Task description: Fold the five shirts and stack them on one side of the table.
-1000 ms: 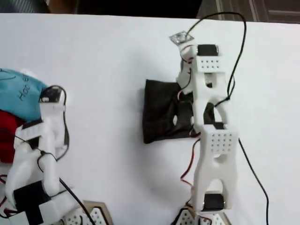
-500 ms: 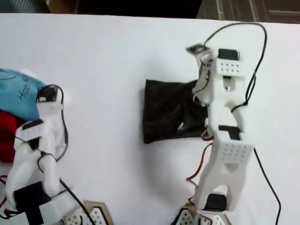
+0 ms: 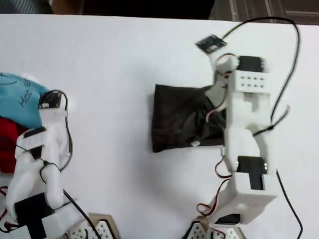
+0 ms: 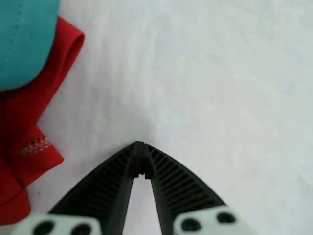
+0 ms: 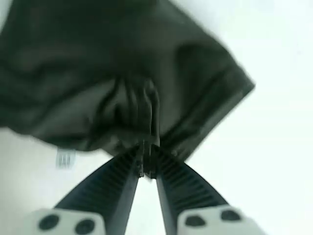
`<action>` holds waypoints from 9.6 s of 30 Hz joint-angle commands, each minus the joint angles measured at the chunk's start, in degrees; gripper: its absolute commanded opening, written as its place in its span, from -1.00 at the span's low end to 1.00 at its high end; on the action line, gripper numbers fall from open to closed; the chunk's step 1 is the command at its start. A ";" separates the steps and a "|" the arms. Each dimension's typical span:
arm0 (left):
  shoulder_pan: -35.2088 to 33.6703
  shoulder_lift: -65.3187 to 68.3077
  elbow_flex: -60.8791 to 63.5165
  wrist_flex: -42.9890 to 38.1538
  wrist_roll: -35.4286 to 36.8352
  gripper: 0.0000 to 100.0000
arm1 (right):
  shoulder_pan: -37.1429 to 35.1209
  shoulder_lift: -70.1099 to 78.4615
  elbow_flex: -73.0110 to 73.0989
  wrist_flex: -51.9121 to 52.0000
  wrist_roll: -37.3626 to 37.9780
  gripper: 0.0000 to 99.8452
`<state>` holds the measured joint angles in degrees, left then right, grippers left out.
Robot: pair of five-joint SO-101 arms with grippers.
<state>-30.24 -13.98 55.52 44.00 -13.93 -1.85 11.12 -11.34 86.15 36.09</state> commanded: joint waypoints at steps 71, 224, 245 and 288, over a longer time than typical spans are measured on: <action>-0.53 -2.11 0.48 -1.76 0.44 -0.95 | 9.36 11.65 1.32 8.22 10.90 -0.96; -0.62 -2.11 0.57 -1.76 0.44 -0.95 | 5.14 22.11 6.24 -19.65 -23.12 -0.60; -0.53 -2.11 0.66 -1.58 0.70 -0.95 | 0.31 23.43 2.81 -9.36 -19.43 -0.96; -0.53 -2.11 0.66 -1.67 0.53 -0.95 | 35.56 45.23 -52.75 -12.53 7.91 -0.96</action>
<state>-30.24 -13.98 56.13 43.03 -13.93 33.67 56.31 -60.13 72.44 43.65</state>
